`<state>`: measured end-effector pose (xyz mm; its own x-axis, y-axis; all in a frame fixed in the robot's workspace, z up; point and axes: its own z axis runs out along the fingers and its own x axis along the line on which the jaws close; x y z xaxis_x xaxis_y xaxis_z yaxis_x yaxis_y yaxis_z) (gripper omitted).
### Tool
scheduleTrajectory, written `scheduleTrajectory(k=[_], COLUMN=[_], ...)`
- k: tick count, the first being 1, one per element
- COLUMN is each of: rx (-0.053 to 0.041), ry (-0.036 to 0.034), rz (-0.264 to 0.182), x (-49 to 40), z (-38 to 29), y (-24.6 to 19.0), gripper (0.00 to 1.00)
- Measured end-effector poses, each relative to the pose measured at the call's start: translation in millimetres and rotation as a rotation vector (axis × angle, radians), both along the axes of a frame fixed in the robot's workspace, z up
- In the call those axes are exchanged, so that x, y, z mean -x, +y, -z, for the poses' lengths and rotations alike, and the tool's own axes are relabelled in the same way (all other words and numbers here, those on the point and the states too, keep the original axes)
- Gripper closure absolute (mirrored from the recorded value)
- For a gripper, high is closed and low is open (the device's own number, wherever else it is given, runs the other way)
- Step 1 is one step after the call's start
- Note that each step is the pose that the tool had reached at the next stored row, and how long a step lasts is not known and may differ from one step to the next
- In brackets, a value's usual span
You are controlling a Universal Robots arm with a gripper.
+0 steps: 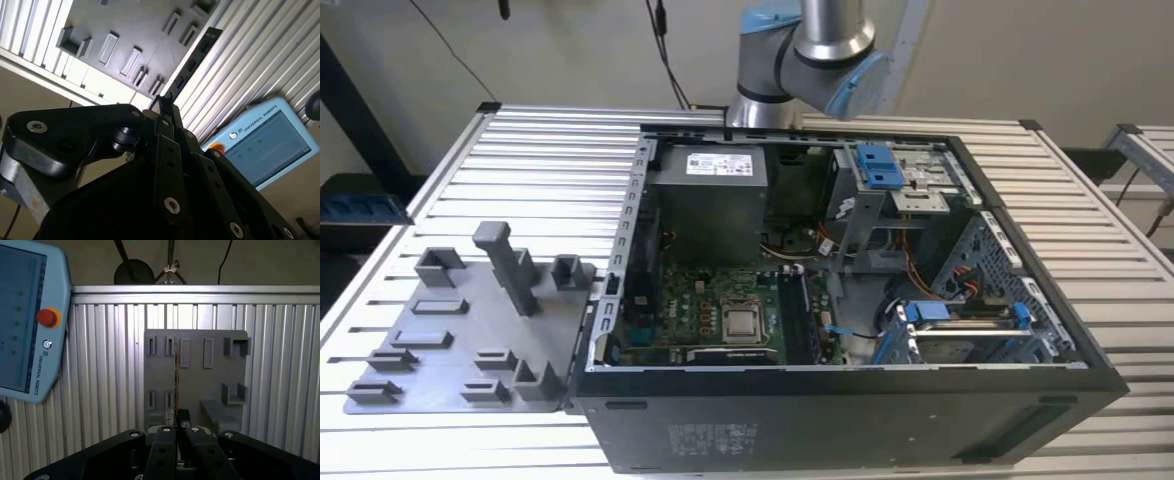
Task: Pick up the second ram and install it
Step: 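Pick up the second ram and move it above second insertion slot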
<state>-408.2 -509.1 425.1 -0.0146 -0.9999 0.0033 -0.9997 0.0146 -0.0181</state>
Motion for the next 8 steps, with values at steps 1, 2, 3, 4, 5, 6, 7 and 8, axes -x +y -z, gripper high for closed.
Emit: scheduleTrajectory(k=[1, 2, 3, 4, 5, 6, 7, 8], rx=[-0.0001, -0.0001, 0.0000, -0.0001, -0.0001, -0.0001, -0.0001, 0.0000], ry=[-0.0001, 0.0000, 0.0000, -0.0001, -0.0001, -0.0001, -0.0001, 0.0000], rz=[0.000, 0.000, 0.000, 0.000, 0.000, 0.000, 0.000, 0.000], x=[0.0, 0.0, 0.0, 0.0, 0.0, 0.0, 0.0, 0.0], z=[-1.4, -2.4, -2.6, -2.6, -2.6, -2.6, -2.6, -2.7], y=[0.0, 0.0, 0.0, 0.0, 0.0, 0.0, 0.0, 0.0], gripper=[0.86, 0.86, 0.86, 0.86, 0.86, 0.86, 0.86, 0.86])
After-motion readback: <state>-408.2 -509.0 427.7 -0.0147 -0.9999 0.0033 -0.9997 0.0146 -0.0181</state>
